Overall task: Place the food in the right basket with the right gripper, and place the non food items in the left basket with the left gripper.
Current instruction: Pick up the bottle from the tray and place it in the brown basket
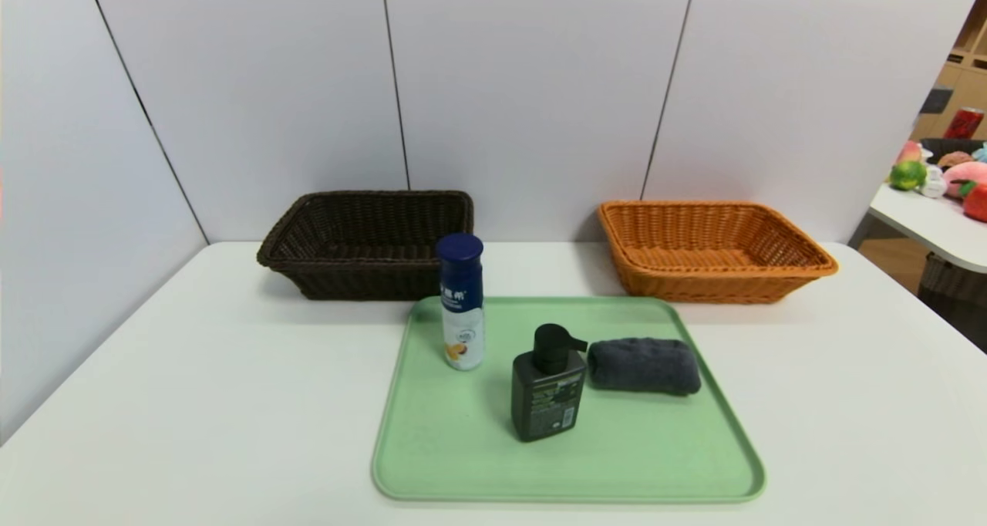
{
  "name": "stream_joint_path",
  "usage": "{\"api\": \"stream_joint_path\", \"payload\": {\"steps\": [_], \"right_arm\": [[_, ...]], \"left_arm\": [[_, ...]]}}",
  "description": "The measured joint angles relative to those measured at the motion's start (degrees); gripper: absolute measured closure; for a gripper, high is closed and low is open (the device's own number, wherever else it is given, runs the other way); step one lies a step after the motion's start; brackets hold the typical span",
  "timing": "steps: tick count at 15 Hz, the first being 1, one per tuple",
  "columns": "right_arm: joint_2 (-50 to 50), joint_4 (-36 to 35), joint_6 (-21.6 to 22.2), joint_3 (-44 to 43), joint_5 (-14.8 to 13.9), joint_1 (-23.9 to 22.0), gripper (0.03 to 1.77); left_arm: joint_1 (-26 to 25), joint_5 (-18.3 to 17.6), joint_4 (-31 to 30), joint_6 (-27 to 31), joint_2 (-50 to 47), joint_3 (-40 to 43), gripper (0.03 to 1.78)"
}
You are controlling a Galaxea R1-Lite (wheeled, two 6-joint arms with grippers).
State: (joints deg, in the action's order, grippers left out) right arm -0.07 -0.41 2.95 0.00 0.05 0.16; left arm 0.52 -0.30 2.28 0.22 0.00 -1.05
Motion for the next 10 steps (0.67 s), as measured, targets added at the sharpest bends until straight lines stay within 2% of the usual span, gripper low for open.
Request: {"api": "stream_joint_path", "payload": {"steps": [10], "right_arm": [[0.0,-0.2,-0.5,0.0,0.1,0.0,0.1]], "left_arm": [[0.0,-0.2,0.1,0.7,0.0,0.0,0.12]]}}
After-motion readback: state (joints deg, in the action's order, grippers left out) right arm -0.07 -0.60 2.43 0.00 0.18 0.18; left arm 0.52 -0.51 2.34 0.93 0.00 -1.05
